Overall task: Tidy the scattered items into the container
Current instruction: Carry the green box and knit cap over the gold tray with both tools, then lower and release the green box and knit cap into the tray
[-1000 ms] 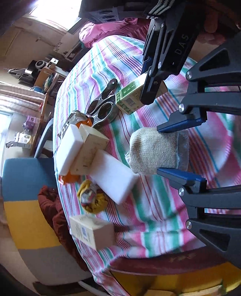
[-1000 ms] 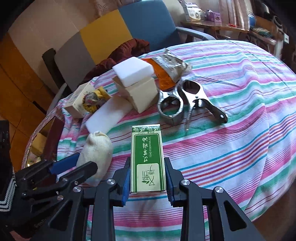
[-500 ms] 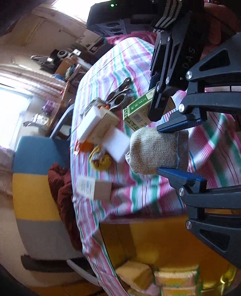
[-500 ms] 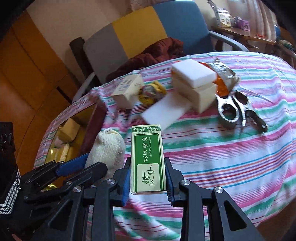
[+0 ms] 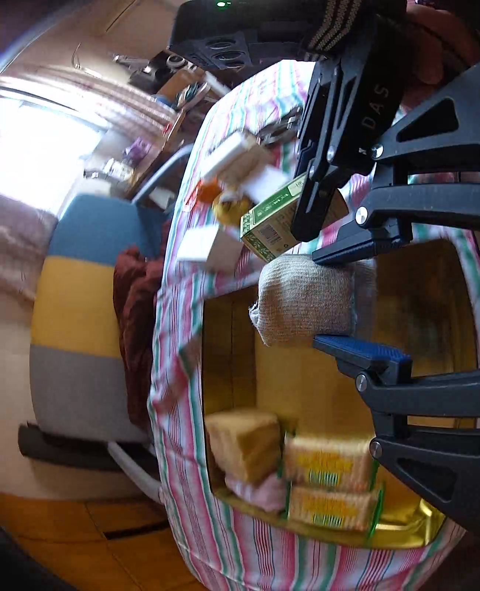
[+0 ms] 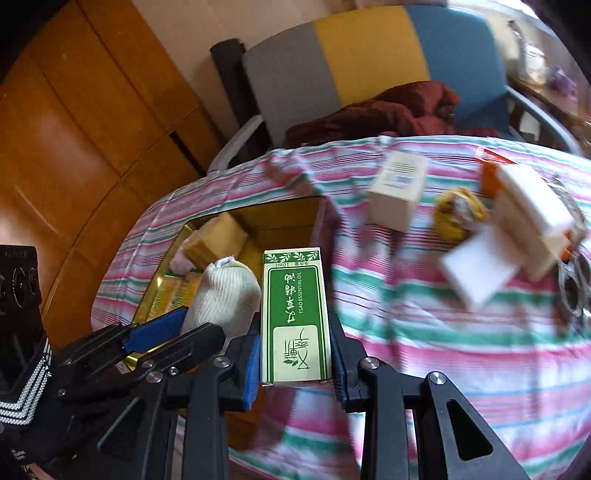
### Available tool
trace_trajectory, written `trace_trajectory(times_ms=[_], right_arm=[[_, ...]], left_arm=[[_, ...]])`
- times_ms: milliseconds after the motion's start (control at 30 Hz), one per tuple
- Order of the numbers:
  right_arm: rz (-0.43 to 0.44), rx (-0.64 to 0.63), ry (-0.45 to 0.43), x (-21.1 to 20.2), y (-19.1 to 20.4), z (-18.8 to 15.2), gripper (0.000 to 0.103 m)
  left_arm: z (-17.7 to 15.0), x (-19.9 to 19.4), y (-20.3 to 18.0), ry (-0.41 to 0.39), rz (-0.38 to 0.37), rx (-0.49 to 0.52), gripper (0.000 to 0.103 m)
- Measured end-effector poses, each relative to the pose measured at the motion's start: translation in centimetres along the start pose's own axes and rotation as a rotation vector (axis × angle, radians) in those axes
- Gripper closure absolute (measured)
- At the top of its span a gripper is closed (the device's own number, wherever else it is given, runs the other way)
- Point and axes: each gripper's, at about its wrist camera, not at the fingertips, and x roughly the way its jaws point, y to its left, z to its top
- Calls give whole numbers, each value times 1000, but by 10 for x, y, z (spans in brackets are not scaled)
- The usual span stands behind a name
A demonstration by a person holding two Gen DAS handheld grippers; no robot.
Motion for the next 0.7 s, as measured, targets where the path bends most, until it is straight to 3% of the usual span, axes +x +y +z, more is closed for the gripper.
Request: trace_trajectory(times_ms=[267, 600, 667, 700], right_arm=[[-20, -46, 61, 76, 30, 42, 71], [5, 39, 123, 157, 41, 75, 69], [27, 71, 129, 164, 39, 78, 51], [51, 89, 124, 162, 38, 79, 49]], left_arm=[[15, 38, 51, 65, 111, -16, 64], [9, 63, 75, 133, 125, -34, 61], [8, 57, 76, 133, 123, -44, 61], [7, 52, 76, 121, 130, -44, 61]])
